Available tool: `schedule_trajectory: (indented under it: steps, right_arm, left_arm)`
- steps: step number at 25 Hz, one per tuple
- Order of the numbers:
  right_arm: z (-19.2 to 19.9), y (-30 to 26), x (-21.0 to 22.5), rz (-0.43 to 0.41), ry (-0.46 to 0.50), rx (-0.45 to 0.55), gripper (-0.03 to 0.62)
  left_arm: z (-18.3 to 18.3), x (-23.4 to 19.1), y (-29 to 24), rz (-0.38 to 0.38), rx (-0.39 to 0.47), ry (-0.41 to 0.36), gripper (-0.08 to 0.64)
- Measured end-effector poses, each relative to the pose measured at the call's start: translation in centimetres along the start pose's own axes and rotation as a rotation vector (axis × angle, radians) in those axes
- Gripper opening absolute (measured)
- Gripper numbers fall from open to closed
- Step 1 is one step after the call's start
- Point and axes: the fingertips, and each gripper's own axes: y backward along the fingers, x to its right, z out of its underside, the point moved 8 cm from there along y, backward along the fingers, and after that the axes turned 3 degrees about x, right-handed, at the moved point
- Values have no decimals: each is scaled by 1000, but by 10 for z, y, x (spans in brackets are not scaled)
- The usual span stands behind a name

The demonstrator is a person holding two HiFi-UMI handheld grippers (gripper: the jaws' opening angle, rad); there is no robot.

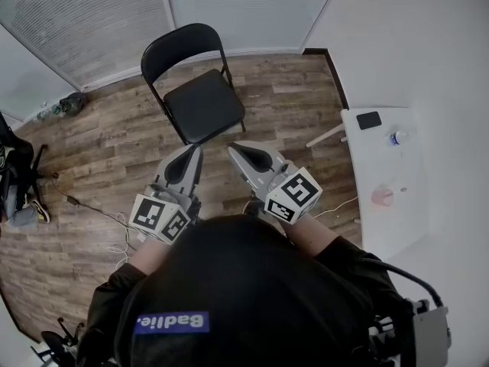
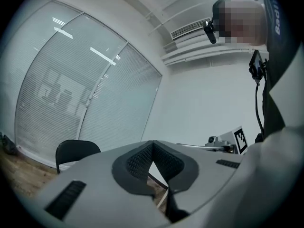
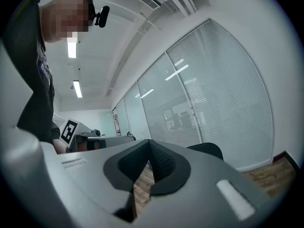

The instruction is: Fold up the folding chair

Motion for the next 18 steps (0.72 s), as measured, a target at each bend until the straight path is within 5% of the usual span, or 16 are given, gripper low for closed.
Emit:
schedule_trajectory:
  steps: [18]
  right_arm:
    - [-3,29,74,-75,-2,-17,-4]
  left_arm:
    - [17,21,-57,-117,5,-38,2]
